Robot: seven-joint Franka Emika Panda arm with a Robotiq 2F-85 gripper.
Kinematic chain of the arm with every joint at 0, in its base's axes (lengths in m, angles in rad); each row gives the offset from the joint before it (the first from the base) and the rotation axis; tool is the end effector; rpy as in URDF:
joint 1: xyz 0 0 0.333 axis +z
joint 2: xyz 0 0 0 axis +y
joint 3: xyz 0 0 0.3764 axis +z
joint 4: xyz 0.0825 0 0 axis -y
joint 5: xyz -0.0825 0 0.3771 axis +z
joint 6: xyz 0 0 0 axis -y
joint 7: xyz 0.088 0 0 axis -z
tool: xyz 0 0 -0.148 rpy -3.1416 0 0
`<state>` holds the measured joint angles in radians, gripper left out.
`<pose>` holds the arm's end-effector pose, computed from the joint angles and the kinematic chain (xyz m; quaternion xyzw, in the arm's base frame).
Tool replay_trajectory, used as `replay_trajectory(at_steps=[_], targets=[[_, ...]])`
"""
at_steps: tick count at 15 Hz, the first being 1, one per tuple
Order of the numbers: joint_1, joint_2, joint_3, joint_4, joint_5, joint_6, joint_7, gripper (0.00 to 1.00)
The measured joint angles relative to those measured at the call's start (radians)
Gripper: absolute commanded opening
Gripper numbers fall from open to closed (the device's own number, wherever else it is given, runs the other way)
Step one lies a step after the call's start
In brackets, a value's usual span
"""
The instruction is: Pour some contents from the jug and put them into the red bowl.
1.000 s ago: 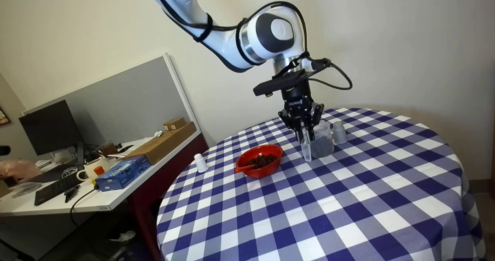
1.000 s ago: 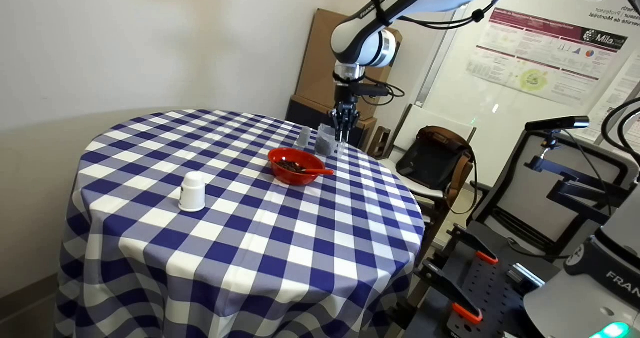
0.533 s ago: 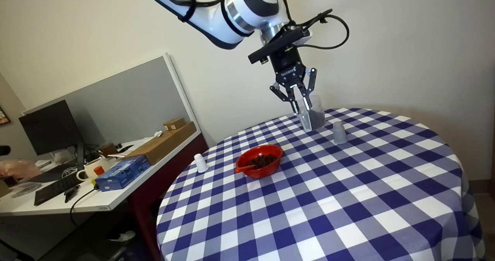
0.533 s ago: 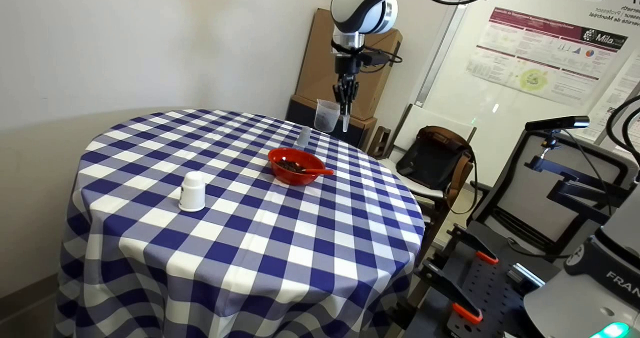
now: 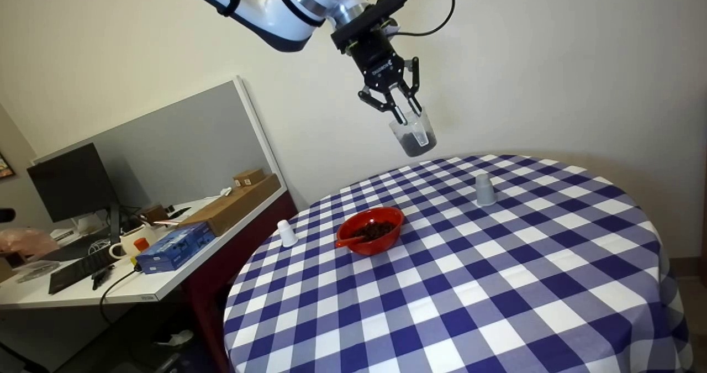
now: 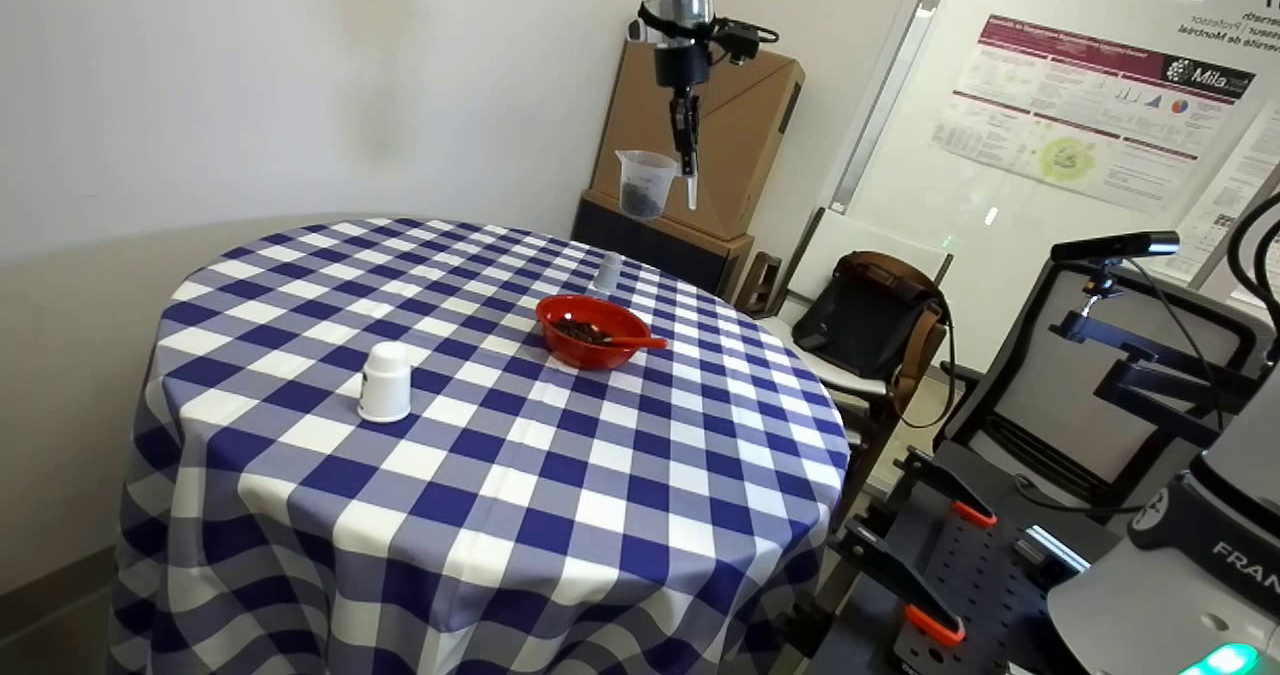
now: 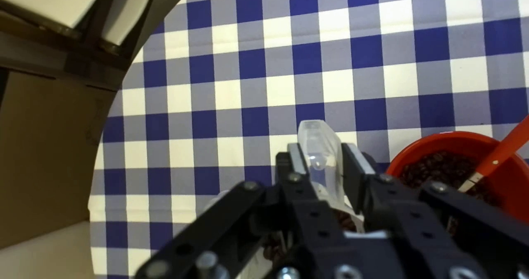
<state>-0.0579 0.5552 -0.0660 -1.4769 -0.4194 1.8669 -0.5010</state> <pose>0.7000 -0.1265 0.3662 0.9387 0.2608 -0.1414 0.1758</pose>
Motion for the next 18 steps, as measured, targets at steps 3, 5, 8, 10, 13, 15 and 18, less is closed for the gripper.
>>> replay_trajectory(at_steps=[3, 5, 8, 10, 13, 15, 18], targets=[[0.025, -0.028, 0.03, -0.004, -0.046, -0.016, -0.098, 0.12], [0.042, -0.044, 0.048, -0.009, -0.073, -0.031, -0.166, 0.12], [0.074, -0.067, 0.06, -0.029, -0.142, -0.047, -0.25, 0.12], [0.096, -0.082, 0.062, -0.056, -0.209, -0.048, -0.285, 0.12], [0.124, -0.101, 0.066, -0.108, -0.327, -0.048, -0.302, 0.12], [0.138, -0.112, 0.073, -0.148, -0.405, -0.048, -0.303, 0.12], [0.154, -0.124, 0.087, -0.211, -0.516, -0.047, -0.302, 0.12]])
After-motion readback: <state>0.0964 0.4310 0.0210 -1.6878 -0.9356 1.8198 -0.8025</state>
